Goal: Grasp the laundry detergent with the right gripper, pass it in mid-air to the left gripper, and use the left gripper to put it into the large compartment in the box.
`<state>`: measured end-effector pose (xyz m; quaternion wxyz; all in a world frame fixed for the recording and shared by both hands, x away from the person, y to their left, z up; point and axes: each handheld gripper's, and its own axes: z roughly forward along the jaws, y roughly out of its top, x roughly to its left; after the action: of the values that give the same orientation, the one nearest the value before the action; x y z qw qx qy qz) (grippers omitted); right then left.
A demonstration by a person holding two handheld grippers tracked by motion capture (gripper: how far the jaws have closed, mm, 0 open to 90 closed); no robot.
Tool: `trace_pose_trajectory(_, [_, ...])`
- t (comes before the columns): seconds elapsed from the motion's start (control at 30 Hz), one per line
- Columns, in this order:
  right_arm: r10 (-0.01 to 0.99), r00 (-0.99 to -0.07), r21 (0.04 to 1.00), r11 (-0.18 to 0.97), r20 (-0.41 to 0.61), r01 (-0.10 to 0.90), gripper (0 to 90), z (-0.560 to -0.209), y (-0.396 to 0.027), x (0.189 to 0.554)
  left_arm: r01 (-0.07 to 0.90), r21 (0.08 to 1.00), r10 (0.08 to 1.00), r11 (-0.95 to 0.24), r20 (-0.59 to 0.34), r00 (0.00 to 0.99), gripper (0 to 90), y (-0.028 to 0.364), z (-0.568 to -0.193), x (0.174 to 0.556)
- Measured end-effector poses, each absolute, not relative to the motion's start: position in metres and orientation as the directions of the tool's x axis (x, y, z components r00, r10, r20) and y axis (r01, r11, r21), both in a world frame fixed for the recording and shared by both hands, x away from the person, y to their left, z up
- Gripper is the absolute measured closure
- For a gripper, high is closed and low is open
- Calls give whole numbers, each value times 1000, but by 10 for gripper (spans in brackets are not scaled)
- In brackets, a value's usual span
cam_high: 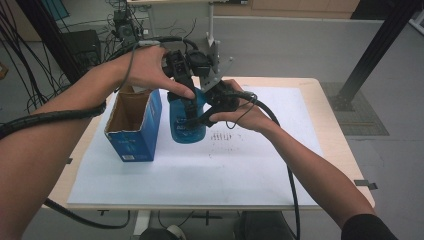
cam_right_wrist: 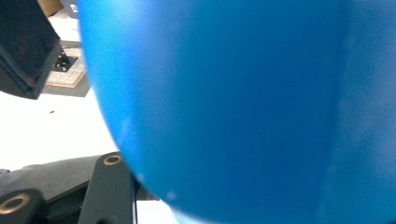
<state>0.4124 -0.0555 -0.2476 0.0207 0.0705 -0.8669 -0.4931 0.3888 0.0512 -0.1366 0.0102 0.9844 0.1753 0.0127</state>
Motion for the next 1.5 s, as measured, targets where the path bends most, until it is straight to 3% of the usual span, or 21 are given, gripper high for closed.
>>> trace_pose_trajectory(0.43, [-149,-988,861,497,-39,-109,436,-247,-55,412,339,25,340,-940,32,940,112,51,-137,388])
trace_pose_trajectory(0.53, [-147,-988,859,500,-39,-108,436,-247,-55,412,336,22,336,-942,38,941,148,51,-137,388])
trace_pose_trajectory(0.6, [-145,-989,857,505,-34,-104,436,-247,-56,411,329,20,330,-944,41,943,217,51,-137,388])
trace_pose_trajectory(0.97, [-146,-988,857,502,-48,-116,436,-247,-55,411,319,17,319,-948,47,946,350,51,-137,387])
trace_pose_trajectory(1.5, [-147,-988,858,502,-43,-112,435,-248,-56,409,310,10,310,-951,48,950,361,50,-137,387])
